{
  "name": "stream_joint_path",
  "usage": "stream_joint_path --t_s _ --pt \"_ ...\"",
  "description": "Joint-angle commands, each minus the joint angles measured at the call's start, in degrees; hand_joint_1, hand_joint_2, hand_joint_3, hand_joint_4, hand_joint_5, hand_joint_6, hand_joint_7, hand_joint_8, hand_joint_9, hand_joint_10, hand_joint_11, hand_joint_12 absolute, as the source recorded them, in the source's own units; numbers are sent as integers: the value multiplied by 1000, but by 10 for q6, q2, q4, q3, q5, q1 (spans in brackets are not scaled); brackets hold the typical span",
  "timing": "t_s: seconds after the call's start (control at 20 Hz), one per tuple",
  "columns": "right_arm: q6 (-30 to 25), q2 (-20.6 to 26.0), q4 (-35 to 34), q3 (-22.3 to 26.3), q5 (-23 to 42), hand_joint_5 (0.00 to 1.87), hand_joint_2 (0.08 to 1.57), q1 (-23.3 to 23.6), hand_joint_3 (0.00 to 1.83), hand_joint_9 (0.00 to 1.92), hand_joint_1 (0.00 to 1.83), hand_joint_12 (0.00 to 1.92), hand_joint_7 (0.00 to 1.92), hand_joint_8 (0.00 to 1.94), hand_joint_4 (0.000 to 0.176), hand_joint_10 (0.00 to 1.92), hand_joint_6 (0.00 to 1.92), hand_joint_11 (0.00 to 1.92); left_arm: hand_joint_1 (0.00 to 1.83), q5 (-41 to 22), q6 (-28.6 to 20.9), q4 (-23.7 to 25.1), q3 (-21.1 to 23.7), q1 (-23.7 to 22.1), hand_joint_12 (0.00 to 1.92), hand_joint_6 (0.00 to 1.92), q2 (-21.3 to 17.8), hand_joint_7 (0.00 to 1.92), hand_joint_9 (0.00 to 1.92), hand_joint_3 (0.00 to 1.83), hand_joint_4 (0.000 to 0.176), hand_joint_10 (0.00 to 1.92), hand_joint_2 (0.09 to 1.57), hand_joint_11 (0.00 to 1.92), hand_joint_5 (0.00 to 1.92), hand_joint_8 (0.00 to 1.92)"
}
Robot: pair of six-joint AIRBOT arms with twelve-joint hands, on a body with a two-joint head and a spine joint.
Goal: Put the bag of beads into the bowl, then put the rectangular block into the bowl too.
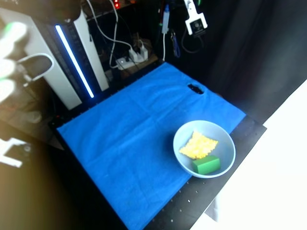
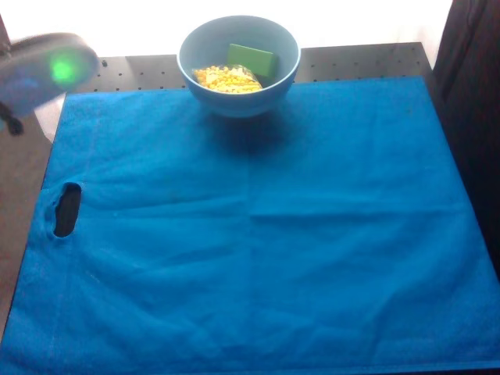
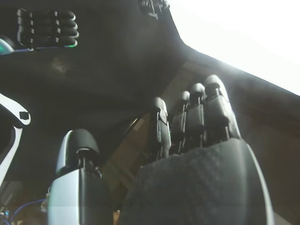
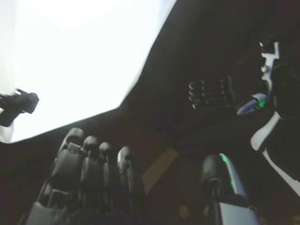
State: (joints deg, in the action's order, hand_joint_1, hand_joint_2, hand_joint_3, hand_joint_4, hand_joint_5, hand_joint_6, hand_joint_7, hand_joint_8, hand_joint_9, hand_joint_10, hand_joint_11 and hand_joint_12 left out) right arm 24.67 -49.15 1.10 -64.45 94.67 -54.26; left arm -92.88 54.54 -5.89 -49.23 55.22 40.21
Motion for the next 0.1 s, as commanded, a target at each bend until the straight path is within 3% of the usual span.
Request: stream_joint_path --t_s 0.0,0.05 --pt "-3 8 -14 8 64 402 1030 14 0 258 529 841 345 0 0 0 888 0 505 -64 -11 -9 3 -8 948 20 -1 457 527 0 36 1 1027 119 619 1" --pt "-3 14 -14 18 64 608 1076 20 2 418 723 1006 504 36 0 42 656 0 534 -64 -29 -16 5 -8 972 3 0 523 645 16 0 26 1203 168 460 10"
